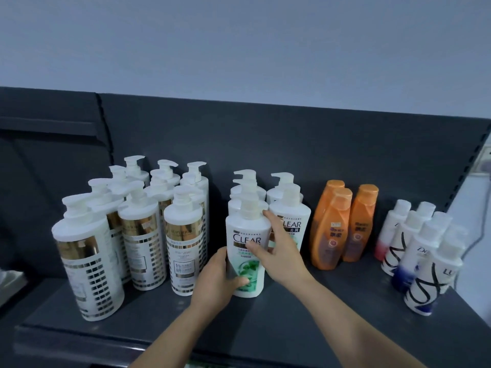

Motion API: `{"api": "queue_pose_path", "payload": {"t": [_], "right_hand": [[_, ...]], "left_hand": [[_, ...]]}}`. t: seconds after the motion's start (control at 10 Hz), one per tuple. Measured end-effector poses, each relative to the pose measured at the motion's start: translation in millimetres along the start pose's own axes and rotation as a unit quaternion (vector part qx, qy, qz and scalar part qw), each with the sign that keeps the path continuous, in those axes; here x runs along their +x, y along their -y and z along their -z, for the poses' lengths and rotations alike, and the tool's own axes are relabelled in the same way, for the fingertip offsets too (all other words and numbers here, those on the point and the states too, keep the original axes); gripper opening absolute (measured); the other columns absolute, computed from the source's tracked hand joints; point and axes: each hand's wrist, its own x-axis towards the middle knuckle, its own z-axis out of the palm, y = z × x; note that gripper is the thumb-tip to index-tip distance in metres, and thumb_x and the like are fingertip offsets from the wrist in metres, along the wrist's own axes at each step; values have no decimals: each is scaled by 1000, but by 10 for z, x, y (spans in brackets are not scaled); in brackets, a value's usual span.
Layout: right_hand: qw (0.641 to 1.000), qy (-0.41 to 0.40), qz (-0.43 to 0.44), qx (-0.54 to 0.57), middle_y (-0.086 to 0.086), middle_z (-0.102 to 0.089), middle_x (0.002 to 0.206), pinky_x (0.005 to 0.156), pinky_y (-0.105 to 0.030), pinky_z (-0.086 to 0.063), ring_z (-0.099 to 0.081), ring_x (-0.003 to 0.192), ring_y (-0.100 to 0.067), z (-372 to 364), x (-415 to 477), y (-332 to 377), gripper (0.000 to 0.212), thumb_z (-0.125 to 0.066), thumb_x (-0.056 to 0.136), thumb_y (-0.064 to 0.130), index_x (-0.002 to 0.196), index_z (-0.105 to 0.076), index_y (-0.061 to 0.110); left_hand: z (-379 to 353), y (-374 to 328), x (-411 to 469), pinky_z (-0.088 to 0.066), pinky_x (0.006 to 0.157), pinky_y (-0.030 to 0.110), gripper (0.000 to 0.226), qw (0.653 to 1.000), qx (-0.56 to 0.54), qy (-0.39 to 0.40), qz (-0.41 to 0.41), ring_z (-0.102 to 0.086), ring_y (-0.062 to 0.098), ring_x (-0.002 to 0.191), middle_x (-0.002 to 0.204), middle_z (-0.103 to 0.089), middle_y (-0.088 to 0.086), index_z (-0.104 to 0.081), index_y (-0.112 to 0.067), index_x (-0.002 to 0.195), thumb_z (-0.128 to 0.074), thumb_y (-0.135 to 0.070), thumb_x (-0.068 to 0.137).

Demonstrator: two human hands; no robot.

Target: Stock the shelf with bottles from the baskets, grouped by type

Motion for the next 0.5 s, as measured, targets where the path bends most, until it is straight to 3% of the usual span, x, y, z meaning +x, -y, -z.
{"api": "queue_pose_path", "payload": {"t": [0.2, 0.3, 0.5], "right_hand": [[996, -40, 19, -81, 12, -35, 155, 114, -36, -36, -34, 142, -9, 27, -92, 52, 87, -71, 86, 35, 155, -17, 29], [988, -43, 33, -144, 7, -33, 156, 113, -34, -34, -32, 144, -12, 85, -224, 85, 87, -68, 89, 32, 155, -12, 27], [977, -18, 10, -211, 0, -46, 138, 102, -34, -40, -41, 131, -20, 267, -487, 148, 63, -67, 85, 33, 139, -40, 18]], "left_hand": [[64, -31, 17, -48, 93, 32, 66, 997, 58, 25, -42, -55, 7, 110, 122, -59, -15, -46, -30, 128, -78, -18, 72], [127, -82, 0, -47, 92, 38, 68, 987, 148, 33, -47, -55, 19, 113, 124, -58, -1, -41, -22, 131, -76, -26, 73], [335, -368, -254, -43, 87, 31, 49, 949, 306, 31, -67, -52, 24, 113, 122, -51, 6, -45, -14, 125, -66, -32, 84]]}}
